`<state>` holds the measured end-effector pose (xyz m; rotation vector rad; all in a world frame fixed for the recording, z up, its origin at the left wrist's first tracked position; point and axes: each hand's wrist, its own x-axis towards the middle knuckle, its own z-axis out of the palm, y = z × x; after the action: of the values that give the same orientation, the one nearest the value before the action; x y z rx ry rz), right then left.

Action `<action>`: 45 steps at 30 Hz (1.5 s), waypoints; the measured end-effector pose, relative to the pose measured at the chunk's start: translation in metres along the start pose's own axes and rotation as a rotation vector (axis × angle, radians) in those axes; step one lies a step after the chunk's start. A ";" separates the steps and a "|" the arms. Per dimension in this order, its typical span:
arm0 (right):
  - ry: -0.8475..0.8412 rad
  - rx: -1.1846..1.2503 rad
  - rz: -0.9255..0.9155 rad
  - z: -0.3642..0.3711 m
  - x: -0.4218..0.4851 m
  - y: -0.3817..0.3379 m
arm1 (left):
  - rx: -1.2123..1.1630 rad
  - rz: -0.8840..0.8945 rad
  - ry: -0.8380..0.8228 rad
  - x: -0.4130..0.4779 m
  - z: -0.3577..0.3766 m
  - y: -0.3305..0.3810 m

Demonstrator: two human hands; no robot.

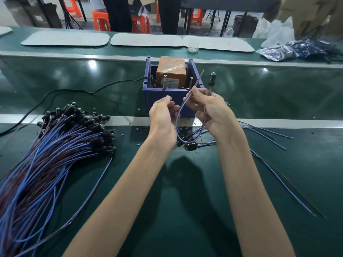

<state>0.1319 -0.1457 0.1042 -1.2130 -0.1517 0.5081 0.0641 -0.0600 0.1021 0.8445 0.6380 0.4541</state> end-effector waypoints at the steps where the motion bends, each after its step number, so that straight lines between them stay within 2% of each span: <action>1: 0.001 -0.001 -0.002 -0.001 0.000 0.000 | 0.031 -0.006 -0.036 0.002 -0.001 0.002; 4: 0.002 -0.095 -0.022 0.000 -0.002 0.001 | 0.291 0.067 -0.208 0.006 -0.003 0.001; 6: -0.024 -0.104 -0.038 0.001 -0.002 0.003 | 0.327 0.119 -0.266 0.006 -0.003 -0.004; 11: 0.018 -0.138 -0.027 0.005 -0.001 0.003 | -0.021 0.027 -0.087 0.006 -0.001 -0.007; 14: 0.013 0.016 -0.031 0.004 0.001 0.000 | -0.223 -0.089 0.006 0.011 -0.004 -0.003; 17: 0.070 0.088 -0.036 0.002 0.003 -0.001 | -0.367 -0.210 0.009 0.016 -0.012 0.002; 22: 0.135 0.107 -0.042 -0.005 0.005 0.000 | -0.443 -0.271 -0.016 0.022 -0.020 0.009; 25: 0.144 0.145 -0.044 -0.009 0.008 0.000 | -0.315 -0.230 -0.070 0.025 -0.023 0.015; 31: 0.148 0.157 -0.078 -0.018 0.011 -0.003 | 0.052 0.107 0.021 0.035 -0.035 0.028; 36: 0.173 0.168 -0.073 -0.019 0.012 -0.002 | 0.309 0.239 -0.030 0.042 -0.049 0.038; 40: 0.197 0.198 -0.049 -0.018 0.015 0.000 | 0.228 0.143 -0.082 0.046 -0.053 0.044; 45: 0.182 0.245 -0.004 -0.018 0.015 0.002 | -0.174 -0.211 -0.213 0.042 -0.051 0.046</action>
<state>0.1516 -0.1539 0.0937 -1.0129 0.0618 0.3972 0.0550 0.0195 0.0992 0.6418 0.4767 0.2207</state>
